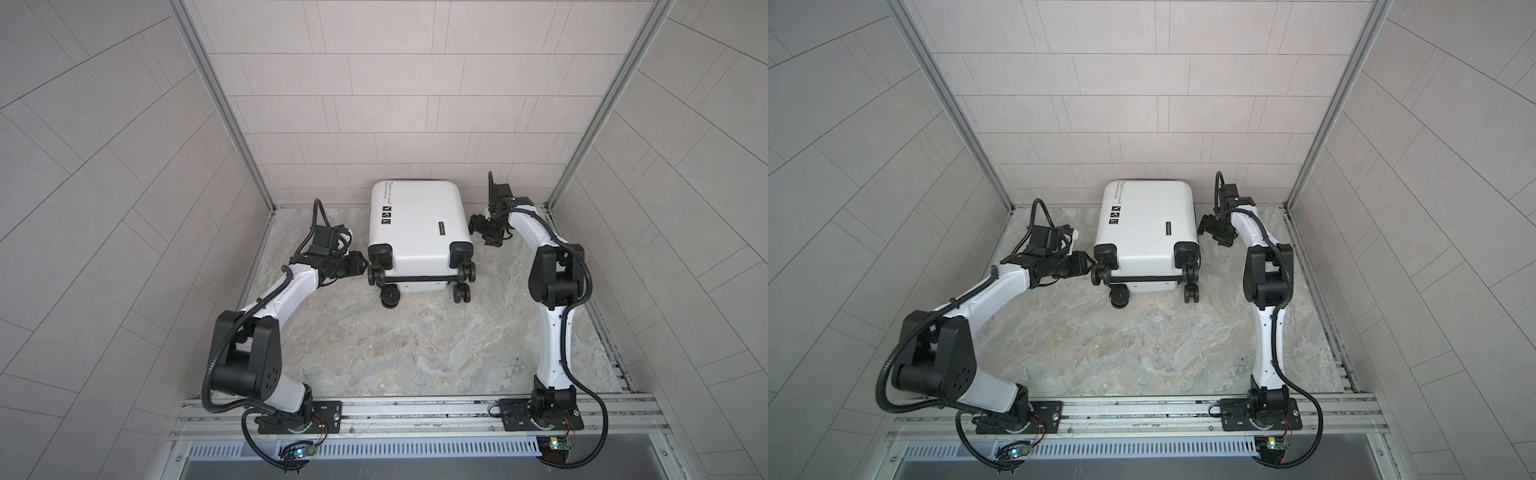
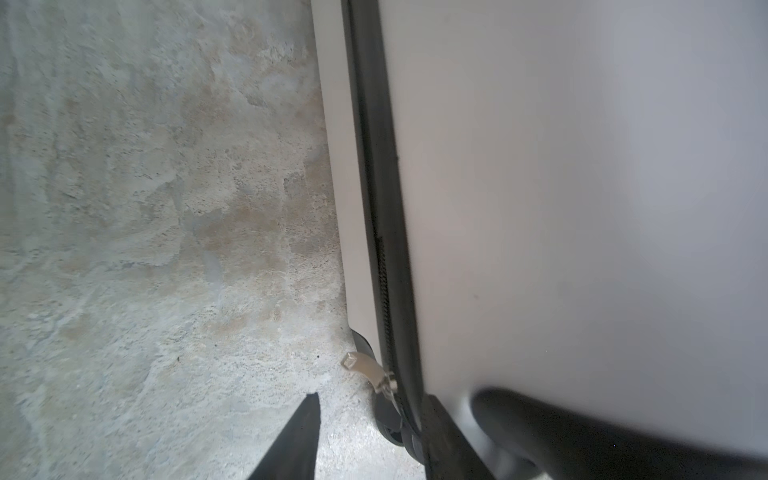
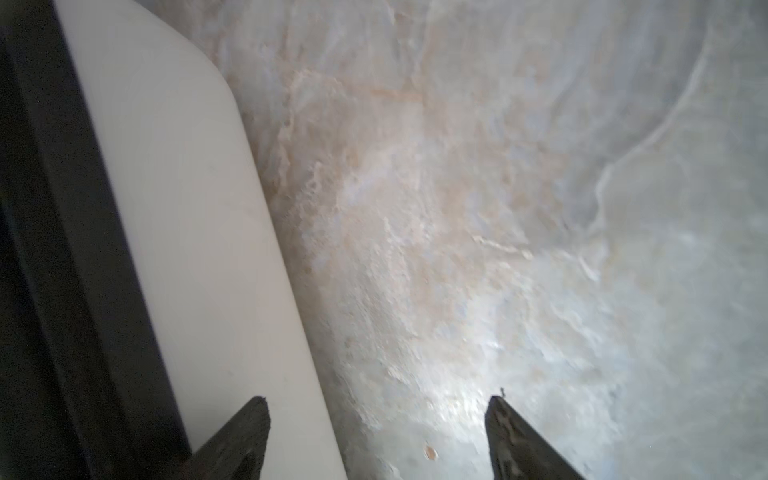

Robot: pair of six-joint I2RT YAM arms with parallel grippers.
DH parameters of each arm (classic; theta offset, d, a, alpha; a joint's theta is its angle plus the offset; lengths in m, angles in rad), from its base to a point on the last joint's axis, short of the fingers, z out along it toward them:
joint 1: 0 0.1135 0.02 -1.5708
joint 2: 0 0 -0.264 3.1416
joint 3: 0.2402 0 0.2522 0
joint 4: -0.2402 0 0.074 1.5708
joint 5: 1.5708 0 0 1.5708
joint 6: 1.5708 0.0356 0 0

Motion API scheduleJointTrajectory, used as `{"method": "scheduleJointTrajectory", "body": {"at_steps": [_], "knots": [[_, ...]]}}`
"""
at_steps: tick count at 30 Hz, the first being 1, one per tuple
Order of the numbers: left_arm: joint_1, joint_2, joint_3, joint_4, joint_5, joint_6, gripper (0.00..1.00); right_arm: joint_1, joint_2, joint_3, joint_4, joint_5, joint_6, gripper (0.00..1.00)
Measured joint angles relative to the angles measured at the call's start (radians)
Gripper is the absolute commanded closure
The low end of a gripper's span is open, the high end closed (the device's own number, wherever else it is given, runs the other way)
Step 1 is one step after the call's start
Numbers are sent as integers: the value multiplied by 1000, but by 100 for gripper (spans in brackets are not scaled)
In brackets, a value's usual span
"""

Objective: Pack the luggage
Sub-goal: 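Press both grippers against the suitcase sides to straighten it, then draw both grippers back toward the robot, away from the suitcase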

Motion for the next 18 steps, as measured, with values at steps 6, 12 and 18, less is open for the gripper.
{"method": "scheduleJointTrajectory", "body": {"at_steps": [6, 12, 18], "knots": [[-1, -171, -69, -40, -82, -49, 44, -70, -287, -301, 79, 18, -5, 15], [0, -375, -224, -50, -145, -125, 44, -93, -586, -614, 181, 44, -16, 15], [0, -561, -431, -2, -177, -217, 43, -66, -871, -970, 283, 55, -16, 15]]}}
